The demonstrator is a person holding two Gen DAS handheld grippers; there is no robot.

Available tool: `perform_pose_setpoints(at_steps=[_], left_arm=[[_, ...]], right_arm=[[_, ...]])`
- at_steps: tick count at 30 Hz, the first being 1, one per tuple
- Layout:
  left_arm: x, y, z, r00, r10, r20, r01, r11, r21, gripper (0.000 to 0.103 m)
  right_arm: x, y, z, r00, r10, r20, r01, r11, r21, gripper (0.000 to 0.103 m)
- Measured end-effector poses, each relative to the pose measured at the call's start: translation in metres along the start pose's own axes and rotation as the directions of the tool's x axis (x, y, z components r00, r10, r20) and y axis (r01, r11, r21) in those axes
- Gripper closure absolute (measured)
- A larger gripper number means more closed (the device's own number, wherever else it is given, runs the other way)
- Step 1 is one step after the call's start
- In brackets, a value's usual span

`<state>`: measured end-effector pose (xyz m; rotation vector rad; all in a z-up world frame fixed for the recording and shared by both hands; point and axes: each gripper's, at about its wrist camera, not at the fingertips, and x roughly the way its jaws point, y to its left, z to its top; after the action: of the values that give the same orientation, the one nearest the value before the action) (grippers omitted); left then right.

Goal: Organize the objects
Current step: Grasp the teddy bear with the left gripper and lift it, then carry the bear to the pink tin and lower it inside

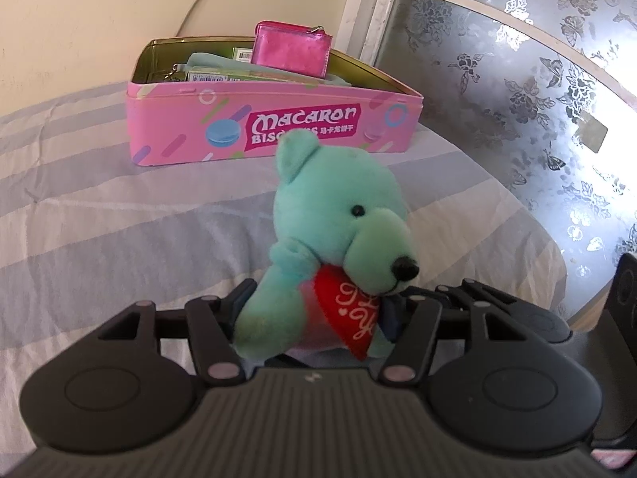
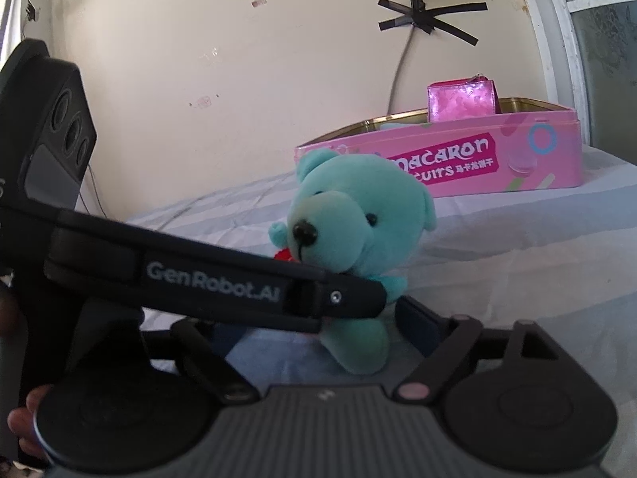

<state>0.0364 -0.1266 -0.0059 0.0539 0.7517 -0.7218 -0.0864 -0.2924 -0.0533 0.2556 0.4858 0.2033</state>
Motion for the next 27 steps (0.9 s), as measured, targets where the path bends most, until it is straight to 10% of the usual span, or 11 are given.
perform_pose_setpoints(at_steps=[11, 18, 27], left_arm=[[-0.003, 0.003, 0.0, 1.0, -0.004, -0.001, 0.004, 1.0, -0.011, 0.038], [-0.002, 0.005, 0.0, 1.0, -0.005, 0.002, 0.005, 1.0, -0.012, 0.04], [-0.034, 0.003, 0.056, 0.986, 0.037, 0.164, -0.049, 0.996, 0.071, 0.044]], right_arm=[[-0.009, 0.003, 0.003, 0.994, -0.11, 0.023, 0.11, 0.993, -0.034, 0.01], [-0.002, 0.016, 0.0, 0.997, -0.075, -0.005, 0.074, 0.991, -0.113, 0.05], [0.002, 0.028, 0.06, 0.988, -0.052, 0.143, 0.085, 0.969, -0.234, 0.053]])
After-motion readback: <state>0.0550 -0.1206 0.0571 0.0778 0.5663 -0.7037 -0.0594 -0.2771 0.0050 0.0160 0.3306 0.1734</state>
